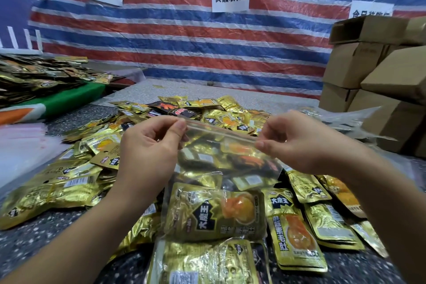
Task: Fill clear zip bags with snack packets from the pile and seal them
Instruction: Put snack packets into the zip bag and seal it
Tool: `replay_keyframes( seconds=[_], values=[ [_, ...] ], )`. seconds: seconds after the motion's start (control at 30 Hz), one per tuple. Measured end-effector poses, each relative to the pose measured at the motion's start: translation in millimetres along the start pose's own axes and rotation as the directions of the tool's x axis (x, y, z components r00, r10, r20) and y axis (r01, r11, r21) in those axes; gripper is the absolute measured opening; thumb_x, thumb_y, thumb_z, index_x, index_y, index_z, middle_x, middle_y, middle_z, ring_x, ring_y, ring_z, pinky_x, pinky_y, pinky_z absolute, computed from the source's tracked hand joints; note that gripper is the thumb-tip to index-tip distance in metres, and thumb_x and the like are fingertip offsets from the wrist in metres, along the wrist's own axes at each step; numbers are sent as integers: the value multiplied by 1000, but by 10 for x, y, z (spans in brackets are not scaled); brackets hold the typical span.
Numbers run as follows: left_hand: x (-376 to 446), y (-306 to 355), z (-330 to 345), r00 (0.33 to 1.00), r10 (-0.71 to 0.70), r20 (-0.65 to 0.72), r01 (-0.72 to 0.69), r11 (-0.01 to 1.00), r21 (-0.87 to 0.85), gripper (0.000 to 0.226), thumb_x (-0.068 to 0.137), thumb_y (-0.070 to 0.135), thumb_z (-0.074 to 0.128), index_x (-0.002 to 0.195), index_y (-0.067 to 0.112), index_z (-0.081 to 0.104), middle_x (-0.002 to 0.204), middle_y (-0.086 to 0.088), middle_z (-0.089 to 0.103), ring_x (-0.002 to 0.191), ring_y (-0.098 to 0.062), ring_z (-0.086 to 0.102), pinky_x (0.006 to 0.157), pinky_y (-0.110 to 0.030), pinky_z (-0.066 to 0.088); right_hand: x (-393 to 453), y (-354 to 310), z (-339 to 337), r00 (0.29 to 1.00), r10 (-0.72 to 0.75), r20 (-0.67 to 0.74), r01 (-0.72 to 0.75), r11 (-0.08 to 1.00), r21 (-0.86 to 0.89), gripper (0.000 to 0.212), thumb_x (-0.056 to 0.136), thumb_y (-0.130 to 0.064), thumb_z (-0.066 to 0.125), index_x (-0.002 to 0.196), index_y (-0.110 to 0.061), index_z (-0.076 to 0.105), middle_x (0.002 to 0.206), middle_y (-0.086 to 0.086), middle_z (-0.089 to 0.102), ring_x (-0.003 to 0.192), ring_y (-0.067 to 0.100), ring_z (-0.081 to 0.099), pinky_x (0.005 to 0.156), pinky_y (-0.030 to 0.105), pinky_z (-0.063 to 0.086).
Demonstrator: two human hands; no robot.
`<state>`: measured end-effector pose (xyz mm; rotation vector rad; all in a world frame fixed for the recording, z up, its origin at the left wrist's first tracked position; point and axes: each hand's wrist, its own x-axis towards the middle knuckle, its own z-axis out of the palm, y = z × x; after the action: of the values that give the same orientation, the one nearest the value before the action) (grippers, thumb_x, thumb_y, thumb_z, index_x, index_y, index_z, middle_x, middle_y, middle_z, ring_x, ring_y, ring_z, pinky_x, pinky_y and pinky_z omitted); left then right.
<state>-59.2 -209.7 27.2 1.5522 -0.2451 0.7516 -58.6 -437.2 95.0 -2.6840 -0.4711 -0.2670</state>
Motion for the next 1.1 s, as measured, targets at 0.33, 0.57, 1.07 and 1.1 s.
replay_keyframes(
  seconds=[0.33,0.57,1.07,1.1],
  values=[
    [17,-39,0,999,35,7,-35,999,13,21,93,15,63,77,25,72,62,9,66,57,-2,58,55,-14,47,-234,286,102,991,34,-133,-12,987,160,19,90,-25,71,72,-22,65,61,-8,62,53,1,48,55,26,38],
    [20,-43,-3,1000,21,14,-21,999,-25,21,94,16,62,77,24,72,60,6,64,54,-6,54,53,-17,46,-272,322,191,967,14,-254,49,969,241,18,89,-21,71,72,-22,64,59,-15,61,49,0,47,49,18,33],
    [-37,-69,106,953,-225,205,251,962,-112,30,104,21,44,79,19,60,67,6,65,58,-9,58,55,-26,48,-297,355,411,965,27,-260,96,887,451,10,91,-14,64,83,-21,65,80,5,67,75,22,63,69,42,51],
    [-45,-63,109,946,-239,219,270,955,-122,32,104,22,43,78,21,61,67,6,65,58,-9,59,53,-24,50,-297,336,433,965,37,-259,93,876,473,6,91,-20,65,85,-21,66,81,3,69,75,21,65,70,43,53]
  ],
)
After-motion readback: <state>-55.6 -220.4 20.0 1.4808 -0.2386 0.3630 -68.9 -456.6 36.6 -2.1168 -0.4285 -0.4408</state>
